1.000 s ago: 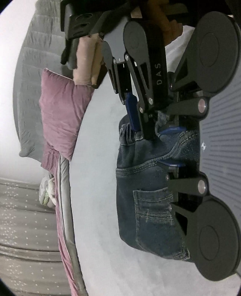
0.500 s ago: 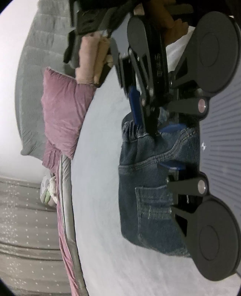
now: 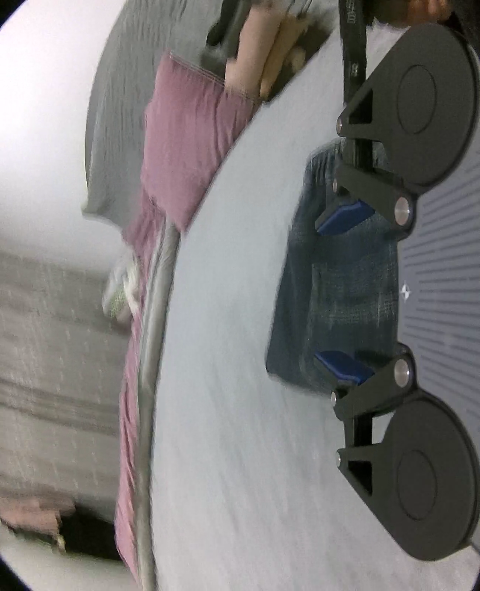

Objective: Fold clothes

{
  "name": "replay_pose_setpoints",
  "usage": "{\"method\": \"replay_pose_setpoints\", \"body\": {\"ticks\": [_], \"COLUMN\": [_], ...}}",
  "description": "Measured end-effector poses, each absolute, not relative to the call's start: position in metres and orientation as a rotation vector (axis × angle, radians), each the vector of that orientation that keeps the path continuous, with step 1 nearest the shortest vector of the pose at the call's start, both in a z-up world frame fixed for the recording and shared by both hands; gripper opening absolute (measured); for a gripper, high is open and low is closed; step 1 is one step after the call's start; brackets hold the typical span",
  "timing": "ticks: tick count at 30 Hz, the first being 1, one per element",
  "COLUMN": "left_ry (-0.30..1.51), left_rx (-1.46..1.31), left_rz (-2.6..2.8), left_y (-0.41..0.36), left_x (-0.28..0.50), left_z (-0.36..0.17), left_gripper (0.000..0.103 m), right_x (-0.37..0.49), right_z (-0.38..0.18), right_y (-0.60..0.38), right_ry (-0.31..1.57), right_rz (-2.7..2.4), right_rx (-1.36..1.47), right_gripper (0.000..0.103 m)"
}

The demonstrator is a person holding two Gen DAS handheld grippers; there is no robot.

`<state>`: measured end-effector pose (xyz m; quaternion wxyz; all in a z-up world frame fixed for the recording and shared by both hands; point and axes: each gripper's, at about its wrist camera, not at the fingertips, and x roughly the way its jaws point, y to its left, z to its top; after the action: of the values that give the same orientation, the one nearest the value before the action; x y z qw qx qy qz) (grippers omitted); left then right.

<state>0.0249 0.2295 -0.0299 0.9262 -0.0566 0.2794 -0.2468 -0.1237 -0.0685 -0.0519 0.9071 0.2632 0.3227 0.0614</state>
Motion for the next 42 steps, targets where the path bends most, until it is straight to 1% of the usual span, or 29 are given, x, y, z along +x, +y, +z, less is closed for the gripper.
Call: {"method": "replay_pose_setpoints", "body": {"ticks": [5,12,16,20,25,30,37,42], "left_ry": [0.641,0.800,0.879,0.920,0.940,0.948,0.945,0.946], "left_rx": [-0.243,-0.535,-0.624,-0.713,-0.763,-0.800,-0.792,-0.762], "left_rz": [-0.397,-0.362,-0.337,-0.352,-0.379,-0.407,-0.419,-0.418], "left_y": [0.250,0.285,0.291,0.293,0.290,0.286,0.277,0.274], "left_x": [0.042,0.063,0.073,0.080,0.088,0.090,0.092,0.094], "left_z": [-0.040,-0.068,-0.086,-0.096,-0.101,-0.106,-0.107,-0.105], "left_gripper": [0.069,0.069,0.069,0.069,0.069,0.068,0.068,0.069], "right_x": [-0.123,-0.115,-0.111,-0.107,-0.090,-0.071,-0.048,-0.024], "right_z": [-0.066,-0.094,-0.106,-0.111,-0.116,-0.121,-0.125,-0.122], "right_y": [-0.074,-0.085,-0.090,-0.091,-0.087,-0.085,-0.084,-0.071], "right_ry": [0.710,0.764,0.769,0.762,0.771,0.778,0.801,0.878], "right_rz": [0.139,0.166,0.167,0.182,0.212,0.225,0.213,0.140], "right_rx": [0.664,0.882,0.951,0.988,1.044,1.093,1.163,1.137], "right_gripper": [0.075,0.076,0.078,0.084,0.087,0.092,0.103,0.103]}}
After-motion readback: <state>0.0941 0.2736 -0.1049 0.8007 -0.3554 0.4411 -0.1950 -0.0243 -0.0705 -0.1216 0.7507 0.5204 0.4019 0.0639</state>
